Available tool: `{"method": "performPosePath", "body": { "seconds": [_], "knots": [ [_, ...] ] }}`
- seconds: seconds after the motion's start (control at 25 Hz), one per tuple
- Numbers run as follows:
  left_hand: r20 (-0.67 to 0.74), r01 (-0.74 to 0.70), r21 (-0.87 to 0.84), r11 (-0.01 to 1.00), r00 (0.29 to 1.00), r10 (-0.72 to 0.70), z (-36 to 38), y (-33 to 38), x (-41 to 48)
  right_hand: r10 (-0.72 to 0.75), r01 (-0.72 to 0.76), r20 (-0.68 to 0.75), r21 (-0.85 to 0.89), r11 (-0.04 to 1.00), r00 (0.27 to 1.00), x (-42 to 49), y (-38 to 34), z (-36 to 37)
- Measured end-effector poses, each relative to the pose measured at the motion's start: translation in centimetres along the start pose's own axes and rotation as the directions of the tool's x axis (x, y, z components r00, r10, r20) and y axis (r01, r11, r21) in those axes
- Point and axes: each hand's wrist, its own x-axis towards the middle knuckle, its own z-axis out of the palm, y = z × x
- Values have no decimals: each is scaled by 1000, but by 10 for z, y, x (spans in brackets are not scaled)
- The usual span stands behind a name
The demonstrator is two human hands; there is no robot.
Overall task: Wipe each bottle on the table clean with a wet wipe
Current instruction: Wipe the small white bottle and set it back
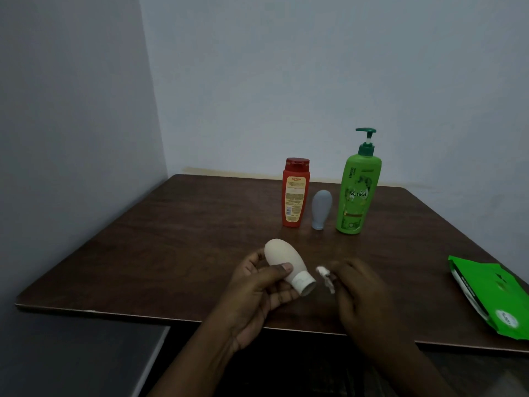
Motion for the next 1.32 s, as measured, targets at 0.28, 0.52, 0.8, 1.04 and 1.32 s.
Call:
{"method": "performPosePath", "body": {
  "seconds": [0.28,0.52,0.8,1.04,1.32],
  "knots": [
    [36,-36,-48,998,999,37,-1,2,-1,-15,9,50,120,993,999,-2,-13,9],
    [81,-6,-184,983,996,21,-4,4,-1,20,19,-154,248,969,988,1,-25,-9],
    [120,-47,-98,994,991,58,-4,2,-7,-156,169,-113,118,979,981,-10,-21,10],
    [19,-46,-40,998,999,47,2,-1,-4,-379,376,9,-141,916,926,-7,-14,6],
    [79,-46,-119,992,995,55,-4,0,-12,321,-423,281,497,758,905,9,-19,0]
  ]
}}
